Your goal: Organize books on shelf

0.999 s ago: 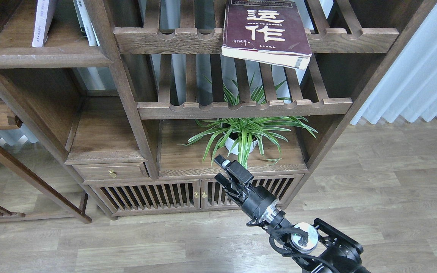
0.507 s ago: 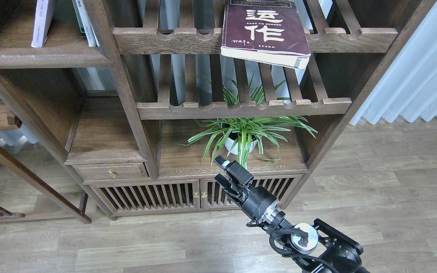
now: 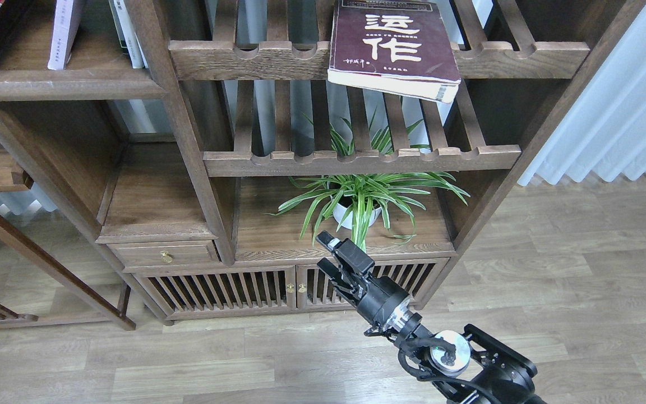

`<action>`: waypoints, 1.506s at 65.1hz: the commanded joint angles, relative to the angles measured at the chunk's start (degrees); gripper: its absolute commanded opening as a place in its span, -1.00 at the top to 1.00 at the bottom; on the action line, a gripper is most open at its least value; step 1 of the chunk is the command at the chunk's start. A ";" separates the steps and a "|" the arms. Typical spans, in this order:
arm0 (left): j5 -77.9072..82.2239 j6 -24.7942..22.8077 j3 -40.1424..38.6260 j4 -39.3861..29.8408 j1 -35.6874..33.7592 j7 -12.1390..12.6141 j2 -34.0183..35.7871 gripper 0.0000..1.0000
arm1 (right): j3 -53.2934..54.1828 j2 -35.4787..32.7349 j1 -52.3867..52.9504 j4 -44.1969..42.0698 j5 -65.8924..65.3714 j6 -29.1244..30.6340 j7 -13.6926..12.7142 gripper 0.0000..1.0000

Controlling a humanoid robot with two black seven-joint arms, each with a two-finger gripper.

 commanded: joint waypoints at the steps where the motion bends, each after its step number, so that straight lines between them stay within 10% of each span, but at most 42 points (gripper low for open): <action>1: 0.87 3.10 0.02 0.02 0.28 0.16 -0.99 0.93 | 0.03 0.00 -0.14 0.01 0.01 0.00 0.00 -0.96; 50: 5.97 10.13 2.75 1.25 0.81 -0.02 -4.59 0.87 | 0.03 0.00 -0.40 0.10 0.10 0.00 -0.08 -0.96; 98: 5.18 8.99 3.36 0.99 3.80 -6.58 -4.24 -0.45 | -0.06 0.00 -0.67 0.01 0.01 0.00 -0.08 -0.96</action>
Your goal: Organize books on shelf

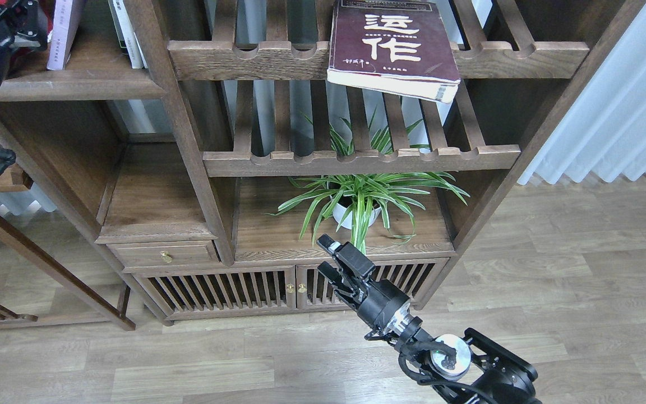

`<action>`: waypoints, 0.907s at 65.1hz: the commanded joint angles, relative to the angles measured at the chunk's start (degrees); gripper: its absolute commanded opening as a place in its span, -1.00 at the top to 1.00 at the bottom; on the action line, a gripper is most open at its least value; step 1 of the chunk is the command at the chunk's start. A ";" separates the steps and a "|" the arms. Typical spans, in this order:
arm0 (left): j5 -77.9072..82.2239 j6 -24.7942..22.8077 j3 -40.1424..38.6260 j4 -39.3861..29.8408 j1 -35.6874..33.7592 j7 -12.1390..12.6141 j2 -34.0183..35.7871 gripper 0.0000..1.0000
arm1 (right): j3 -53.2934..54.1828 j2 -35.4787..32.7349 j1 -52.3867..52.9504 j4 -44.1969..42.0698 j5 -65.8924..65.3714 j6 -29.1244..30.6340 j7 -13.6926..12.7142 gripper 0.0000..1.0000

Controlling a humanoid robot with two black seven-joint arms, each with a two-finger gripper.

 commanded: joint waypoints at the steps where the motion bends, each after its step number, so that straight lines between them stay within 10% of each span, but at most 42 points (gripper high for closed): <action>1: -0.43 -0.15 -0.84 -0.53 0.18 -0.20 0.02 -0.46 | -0.01 0.00 0.00 -0.03 -0.01 0.00 0.01 -0.97; 29: -2.54 -1.38 -15.86 -3.07 0.10 -0.20 -4.28 -0.92 | -0.97 0.00 -0.09 -0.03 -0.09 0.00 0.01 -0.97; 59: -12.03 -10.61 -25.80 -11.77 6.95 -0.20 -6.48 -0.99 | -0.10 0.00 -0.79 1.37 0.34 0.00 0.53 -0.97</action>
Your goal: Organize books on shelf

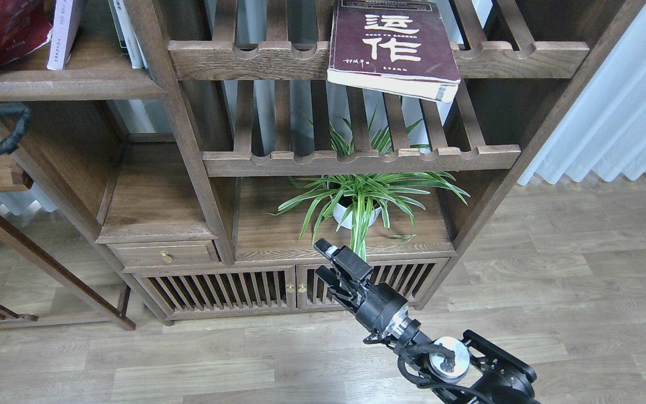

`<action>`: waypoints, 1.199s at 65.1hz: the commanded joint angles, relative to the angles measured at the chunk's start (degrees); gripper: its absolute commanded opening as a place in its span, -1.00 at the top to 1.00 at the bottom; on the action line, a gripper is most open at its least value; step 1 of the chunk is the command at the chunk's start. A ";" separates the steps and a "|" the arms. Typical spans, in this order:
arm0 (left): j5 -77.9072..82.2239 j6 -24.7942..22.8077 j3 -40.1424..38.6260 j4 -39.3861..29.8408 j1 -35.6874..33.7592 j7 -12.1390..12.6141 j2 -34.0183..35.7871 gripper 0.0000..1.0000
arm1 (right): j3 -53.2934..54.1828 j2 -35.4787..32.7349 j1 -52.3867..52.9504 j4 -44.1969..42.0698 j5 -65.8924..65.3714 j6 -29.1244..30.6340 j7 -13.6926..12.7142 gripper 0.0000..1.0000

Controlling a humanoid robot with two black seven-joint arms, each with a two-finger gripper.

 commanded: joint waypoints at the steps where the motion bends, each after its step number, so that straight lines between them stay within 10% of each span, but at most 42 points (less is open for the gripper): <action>1: -6.24 -2.26 -1.77 -4.91 4.78 0.02 0.54 -0.99 | 0.80 0.01 -0.08 1.31 0.41 0.00 0.35 -0.97; 10: -8.88 -3.49 -5.28 -12.20 10.50 0.02 2.38 -0.99 | 3.87 0.01 0.00 3.77 0.50 0.00 0.43 -0.97; 21: -8.97 -15.67 -6.69 -19.06 15.95 0.02 2.21 -1.00 | 10.99 0.01 -0.08 8.34 0.59 0.00 0.35 -0.97; 53: -9.15 -15.67 -5.46 -24.95 28.34 0.02 -0.08 -1.00 | 22.07 0.01 0.00 21.79 0.94 0.00 0.79 -0.97; 65: -9.06 -15.67 -5.02 -24.25 29.05 7.36 -6.75 -1.00 | 26.29 0.01 2.02 22.41 0.94 0.00 0.87 -0.96; 78: -9.06 -15.67 -4.49 -23.98 29.13 8.51 -9.57 -1.00 | 26.64 0.01 5.71 22.50 0.76 0.00 1.31 -0.95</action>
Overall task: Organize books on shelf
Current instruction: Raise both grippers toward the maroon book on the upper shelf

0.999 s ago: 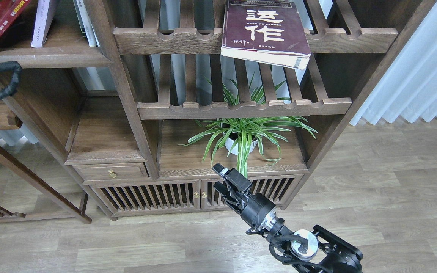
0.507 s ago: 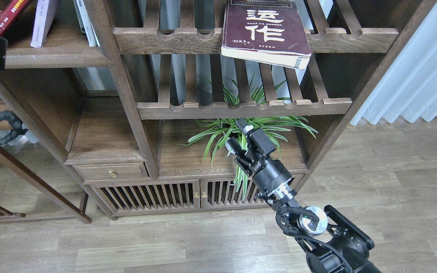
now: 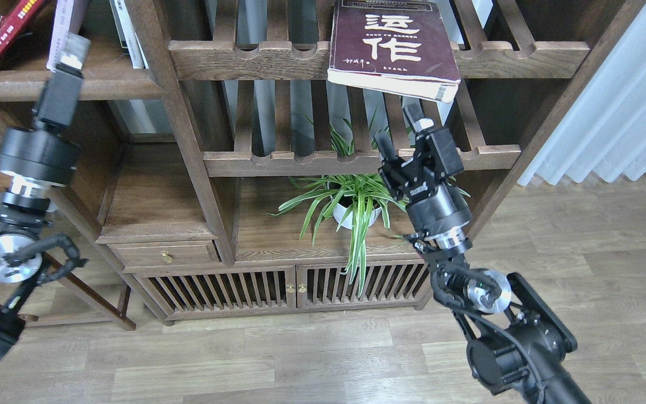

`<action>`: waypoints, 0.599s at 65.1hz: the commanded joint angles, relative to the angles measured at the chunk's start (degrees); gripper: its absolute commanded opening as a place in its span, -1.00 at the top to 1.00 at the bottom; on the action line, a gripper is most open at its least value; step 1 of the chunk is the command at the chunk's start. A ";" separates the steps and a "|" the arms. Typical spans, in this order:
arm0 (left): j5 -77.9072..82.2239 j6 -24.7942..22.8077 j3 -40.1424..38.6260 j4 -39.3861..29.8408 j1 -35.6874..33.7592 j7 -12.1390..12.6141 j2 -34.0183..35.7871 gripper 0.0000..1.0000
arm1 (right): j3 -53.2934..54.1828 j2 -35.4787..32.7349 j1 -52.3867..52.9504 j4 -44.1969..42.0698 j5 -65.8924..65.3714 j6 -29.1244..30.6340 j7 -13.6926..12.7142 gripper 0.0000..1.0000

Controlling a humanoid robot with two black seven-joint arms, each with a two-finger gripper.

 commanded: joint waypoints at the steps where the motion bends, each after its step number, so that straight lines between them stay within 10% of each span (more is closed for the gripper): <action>1: 0.02 0.00 0.61 0.14 0.10 0.45 -1.14 -1.00 | 0.16 0.00 2.23 0.03 -0.08 0.00 0.43 -0.95; 39: 0.02 0.00 2.46 0.14 0.27 0.45 -2.02 -1.00 | 1.65 0.00 10.05 -0.58 0.10 -14.46 2.89 -0.93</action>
